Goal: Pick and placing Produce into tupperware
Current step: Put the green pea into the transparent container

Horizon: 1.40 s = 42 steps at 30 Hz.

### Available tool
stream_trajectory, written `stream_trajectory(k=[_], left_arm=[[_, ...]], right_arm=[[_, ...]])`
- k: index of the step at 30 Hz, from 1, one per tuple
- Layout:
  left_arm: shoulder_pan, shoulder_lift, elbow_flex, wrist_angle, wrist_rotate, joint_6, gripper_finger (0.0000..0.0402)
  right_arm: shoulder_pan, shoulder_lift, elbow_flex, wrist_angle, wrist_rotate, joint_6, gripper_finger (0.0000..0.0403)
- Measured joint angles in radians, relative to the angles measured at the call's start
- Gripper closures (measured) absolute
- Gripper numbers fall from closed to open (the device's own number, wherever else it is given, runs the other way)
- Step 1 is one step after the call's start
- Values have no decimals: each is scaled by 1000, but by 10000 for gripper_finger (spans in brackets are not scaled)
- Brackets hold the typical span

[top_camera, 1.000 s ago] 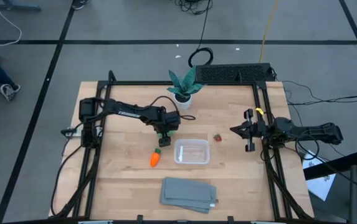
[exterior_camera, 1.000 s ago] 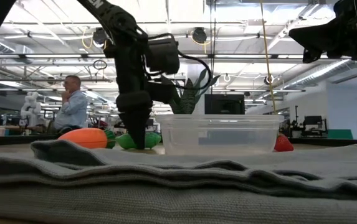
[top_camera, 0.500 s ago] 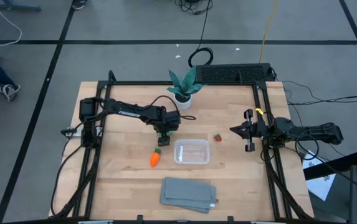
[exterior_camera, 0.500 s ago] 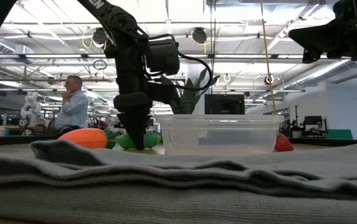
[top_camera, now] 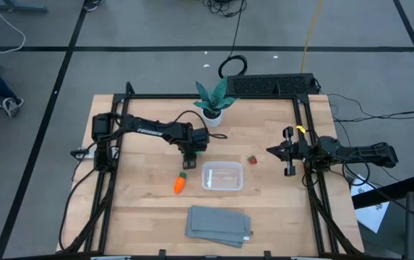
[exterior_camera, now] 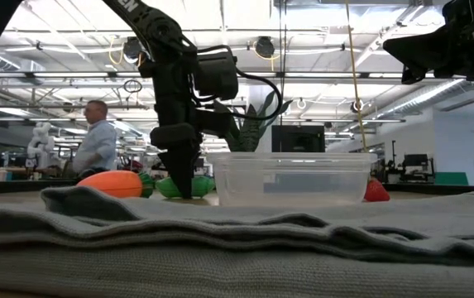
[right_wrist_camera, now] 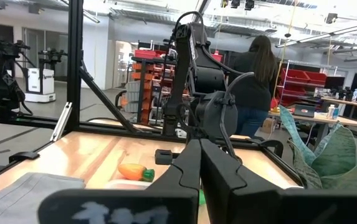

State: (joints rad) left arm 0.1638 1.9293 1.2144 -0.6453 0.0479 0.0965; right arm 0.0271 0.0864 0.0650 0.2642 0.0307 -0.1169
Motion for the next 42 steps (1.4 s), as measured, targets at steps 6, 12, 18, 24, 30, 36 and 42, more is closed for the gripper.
stream_trajectory(k=[6, 12, 18, 24, 30, 36, 42], left_arm=[[-1, 1, 15, -31, 1, 16, 299], [-8, 5, 87, -123, 6, 37, 277], [-17, 3, 187, -201, -23, 74, 289], [-17, 2, 304, -304, -27, 88, 285], [-17, 2, 394, -387, -31, 109, 282], [-17, 2, 467, -469, -31, 135, 280], [-17, 0, 552, -514, -32, 137, 280]], right_arm=[[0, 0, 0, 0, 0, 0, 403], [0, 0, 0, 0, 0, 0, 403], [0, 0, 0, 0, 0, 0, 403], [0, 0, 0, 0, 0, 0, 403], [0, 0, 0, 0, 0, 0, 403], [0, 0, 0, 0, 0, 0, 403], [0, 0, 0, 0, 0, 0, 403]])
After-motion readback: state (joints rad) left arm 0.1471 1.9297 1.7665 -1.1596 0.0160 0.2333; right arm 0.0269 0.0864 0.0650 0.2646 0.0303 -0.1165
